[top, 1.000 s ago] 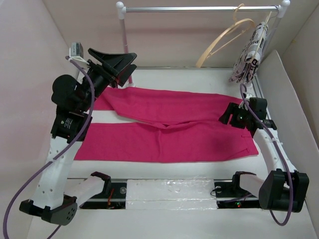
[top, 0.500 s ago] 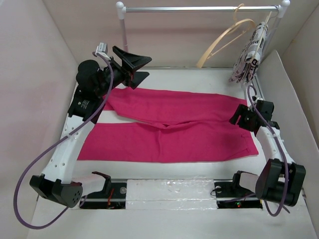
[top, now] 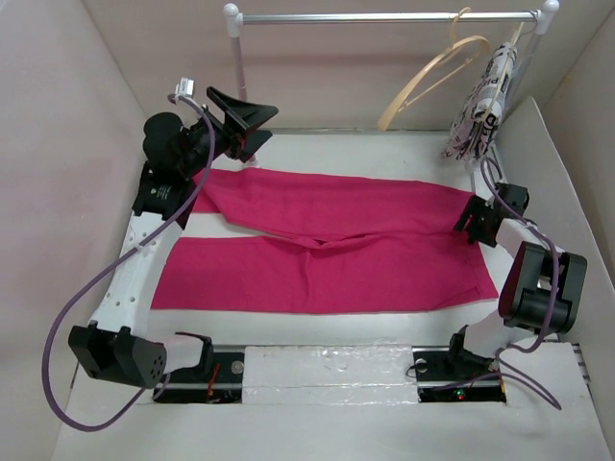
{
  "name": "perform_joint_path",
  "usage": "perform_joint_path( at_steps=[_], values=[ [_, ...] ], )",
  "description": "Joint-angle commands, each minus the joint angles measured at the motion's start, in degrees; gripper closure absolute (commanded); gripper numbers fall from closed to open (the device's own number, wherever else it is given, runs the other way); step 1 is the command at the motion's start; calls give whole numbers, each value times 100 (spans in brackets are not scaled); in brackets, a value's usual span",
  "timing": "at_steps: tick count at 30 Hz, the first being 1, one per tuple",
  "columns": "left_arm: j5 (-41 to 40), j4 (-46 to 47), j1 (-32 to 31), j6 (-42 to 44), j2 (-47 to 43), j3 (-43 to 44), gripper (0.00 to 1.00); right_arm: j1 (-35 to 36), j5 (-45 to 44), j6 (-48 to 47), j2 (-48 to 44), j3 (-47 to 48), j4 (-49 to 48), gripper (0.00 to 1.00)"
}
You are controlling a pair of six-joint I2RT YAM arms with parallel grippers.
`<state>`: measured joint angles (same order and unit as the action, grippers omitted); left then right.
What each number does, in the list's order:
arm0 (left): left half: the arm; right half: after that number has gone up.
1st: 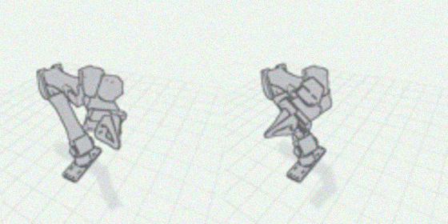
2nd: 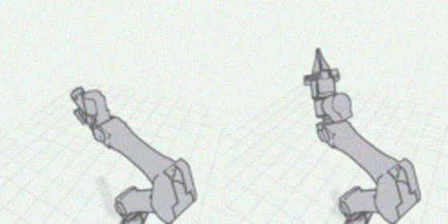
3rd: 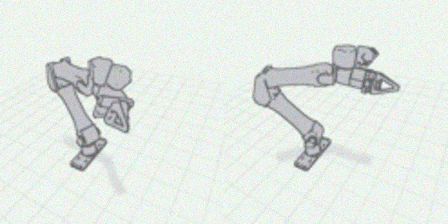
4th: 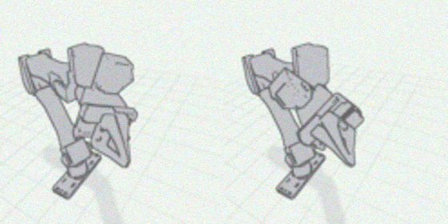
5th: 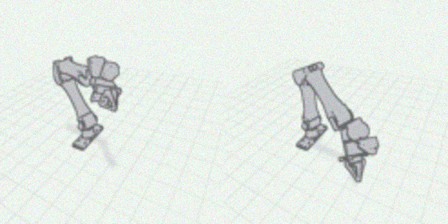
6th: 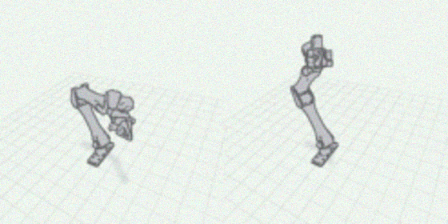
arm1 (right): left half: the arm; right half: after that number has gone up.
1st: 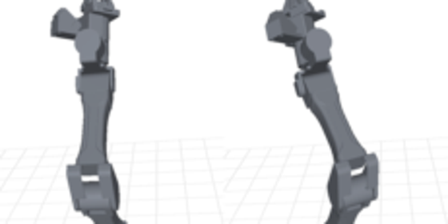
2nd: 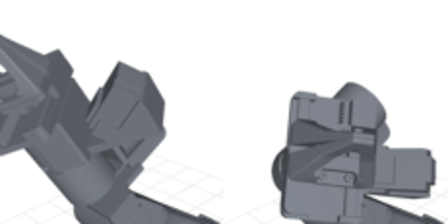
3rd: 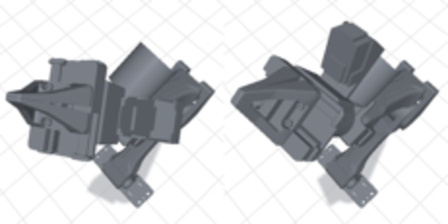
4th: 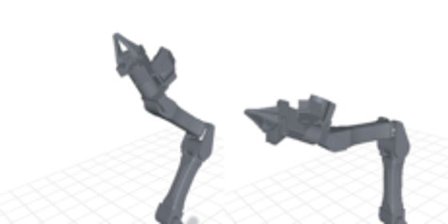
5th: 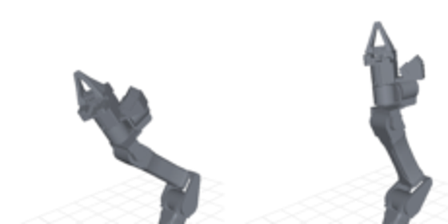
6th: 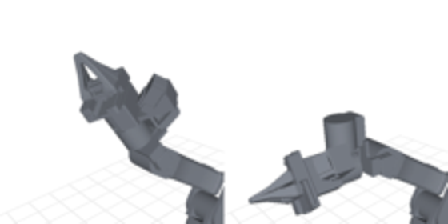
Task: Place the trousers on the hanger
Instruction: Flatten out the trousers at the center of the board.
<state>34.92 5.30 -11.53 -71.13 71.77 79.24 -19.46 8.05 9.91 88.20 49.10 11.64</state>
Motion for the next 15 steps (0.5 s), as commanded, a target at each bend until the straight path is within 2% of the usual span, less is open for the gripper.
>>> perform_joint_path(
  at_steps=[1,3,4,7,10,12,15],
  values=[
    [-1270,-694,-42,1763,-303,-459,23,-75,-260,46,100,363,-592,27],
    [-2457,-1562,19,2434,-443,-733,23,-233,-313,124,136,425,-724,27],
    [-3708,-1767,19,2864,-497,-1100,23,-233,-331,142,136,434,-794,27],
    [-4895,-1998,290,3192,-594,-1935,23,-286,-384,116,381,661,-795,26],
    [-4758,-2059,984,3369,-427,-2385,23,-348,-261,134,671,873,-724,26],
    [-4477,-1981,1632,3422,-191,-2562,23,-409,90,195,829,925,-900,26],
    [-4011,-1840,2197,3370,169,-2747,23,-409,740,204,1374,1136,-690,26]
  ],
)
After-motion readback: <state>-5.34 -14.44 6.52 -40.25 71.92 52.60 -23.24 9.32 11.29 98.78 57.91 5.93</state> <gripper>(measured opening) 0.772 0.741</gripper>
